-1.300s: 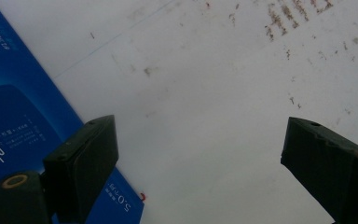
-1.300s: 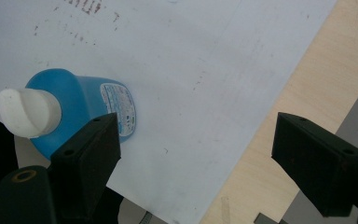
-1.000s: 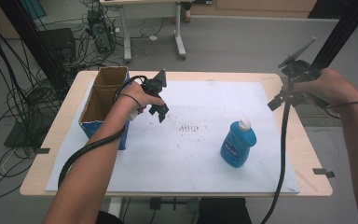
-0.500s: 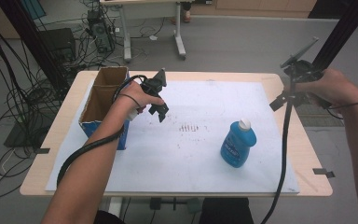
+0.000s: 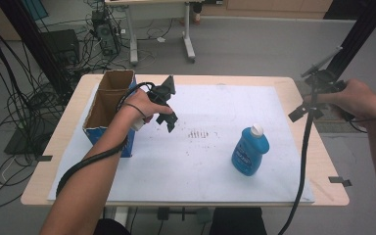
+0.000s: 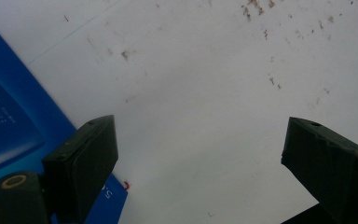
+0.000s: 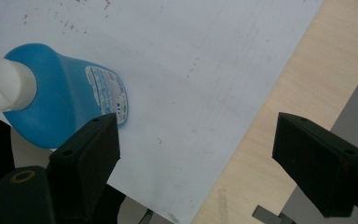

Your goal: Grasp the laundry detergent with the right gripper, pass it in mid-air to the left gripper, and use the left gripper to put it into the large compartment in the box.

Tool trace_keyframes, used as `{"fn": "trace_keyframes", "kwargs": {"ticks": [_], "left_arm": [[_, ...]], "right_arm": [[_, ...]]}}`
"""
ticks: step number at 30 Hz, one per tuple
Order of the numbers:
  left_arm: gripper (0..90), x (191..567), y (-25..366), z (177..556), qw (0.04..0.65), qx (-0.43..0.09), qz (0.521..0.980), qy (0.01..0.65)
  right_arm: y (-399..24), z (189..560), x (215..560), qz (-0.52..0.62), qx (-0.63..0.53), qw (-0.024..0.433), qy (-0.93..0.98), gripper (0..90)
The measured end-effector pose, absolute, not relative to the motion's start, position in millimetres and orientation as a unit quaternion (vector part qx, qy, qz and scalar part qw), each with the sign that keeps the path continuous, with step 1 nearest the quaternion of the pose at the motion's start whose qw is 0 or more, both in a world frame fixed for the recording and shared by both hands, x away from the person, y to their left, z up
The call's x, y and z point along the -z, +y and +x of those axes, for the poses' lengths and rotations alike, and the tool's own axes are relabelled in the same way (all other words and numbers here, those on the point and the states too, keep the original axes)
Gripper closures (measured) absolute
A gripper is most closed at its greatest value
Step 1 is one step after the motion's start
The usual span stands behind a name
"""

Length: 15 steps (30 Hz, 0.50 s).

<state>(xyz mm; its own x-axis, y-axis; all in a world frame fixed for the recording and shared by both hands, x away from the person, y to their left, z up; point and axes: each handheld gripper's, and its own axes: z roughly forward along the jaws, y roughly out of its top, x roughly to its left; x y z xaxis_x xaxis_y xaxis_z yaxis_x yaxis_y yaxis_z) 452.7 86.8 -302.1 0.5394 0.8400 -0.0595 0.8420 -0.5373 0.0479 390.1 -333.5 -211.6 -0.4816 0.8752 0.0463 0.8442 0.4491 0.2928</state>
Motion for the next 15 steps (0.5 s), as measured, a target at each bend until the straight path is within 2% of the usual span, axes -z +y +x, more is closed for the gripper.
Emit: {"fn": "trace_keyframes", "kwargs": {"ticks": [15], "left_arm": [[10.7,306,85,433,0.041,0.011,0.883,0.467]], "right_arm": [[-347,374,231,0.504,-0.156,0.046,0.848,14.7]]}}
